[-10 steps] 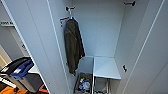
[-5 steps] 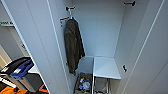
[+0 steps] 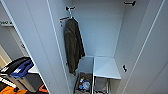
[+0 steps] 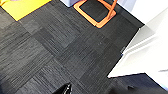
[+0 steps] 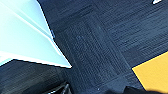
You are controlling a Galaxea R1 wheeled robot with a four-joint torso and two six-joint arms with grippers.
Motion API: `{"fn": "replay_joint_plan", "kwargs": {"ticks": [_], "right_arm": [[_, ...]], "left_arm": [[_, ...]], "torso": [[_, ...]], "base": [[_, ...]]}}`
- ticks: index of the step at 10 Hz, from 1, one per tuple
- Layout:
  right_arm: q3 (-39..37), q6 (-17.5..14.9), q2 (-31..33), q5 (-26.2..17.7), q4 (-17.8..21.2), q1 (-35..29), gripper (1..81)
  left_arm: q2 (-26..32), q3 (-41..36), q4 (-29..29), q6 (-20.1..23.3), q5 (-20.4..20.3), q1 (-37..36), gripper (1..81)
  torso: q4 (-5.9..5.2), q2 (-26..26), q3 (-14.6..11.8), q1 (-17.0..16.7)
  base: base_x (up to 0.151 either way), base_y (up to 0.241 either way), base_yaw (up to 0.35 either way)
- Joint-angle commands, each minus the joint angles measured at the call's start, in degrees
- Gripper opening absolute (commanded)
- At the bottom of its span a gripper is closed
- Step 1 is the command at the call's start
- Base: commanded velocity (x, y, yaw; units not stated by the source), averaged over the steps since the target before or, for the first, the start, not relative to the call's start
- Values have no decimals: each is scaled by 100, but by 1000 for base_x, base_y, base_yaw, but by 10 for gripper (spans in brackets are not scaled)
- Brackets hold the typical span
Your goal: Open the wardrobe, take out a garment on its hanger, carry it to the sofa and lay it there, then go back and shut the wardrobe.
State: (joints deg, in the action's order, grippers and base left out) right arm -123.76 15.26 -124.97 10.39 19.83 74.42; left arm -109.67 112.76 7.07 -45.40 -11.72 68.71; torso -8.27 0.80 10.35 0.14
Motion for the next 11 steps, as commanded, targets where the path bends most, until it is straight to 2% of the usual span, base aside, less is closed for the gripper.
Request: {"fn": "replay_joint_plan", "kwargs": {"ticks": [1, 3, 8, 11], "right_arm": [[352, 757, 855, -266, 73, -792, 811], [950, 1074, 1260, -274, 73, -1239, 811], [1812, 1365, 1709, -449, 73, -2233, 811], [2234, 1524, 1586, -503, 65, -2541, 811]], "left_arm": [[831, 431, -57, -637, 196, -1037, 811], [788, 352, 48, -637, 440, -1765, 811], [-73, -87, 672, -628, 2462, -3884, 811], [-714, -702, 664, -611, 3245, -4677, 811]], "torso": [[0, 0, 0, 0], [0, 0, 2, 0], [0, -5, 4, 5], [0, -9, 9, 7]], "base": [[0, 0, 0], [0, 0, 0], [0, 0, 0], [0, 0, 0]]}}
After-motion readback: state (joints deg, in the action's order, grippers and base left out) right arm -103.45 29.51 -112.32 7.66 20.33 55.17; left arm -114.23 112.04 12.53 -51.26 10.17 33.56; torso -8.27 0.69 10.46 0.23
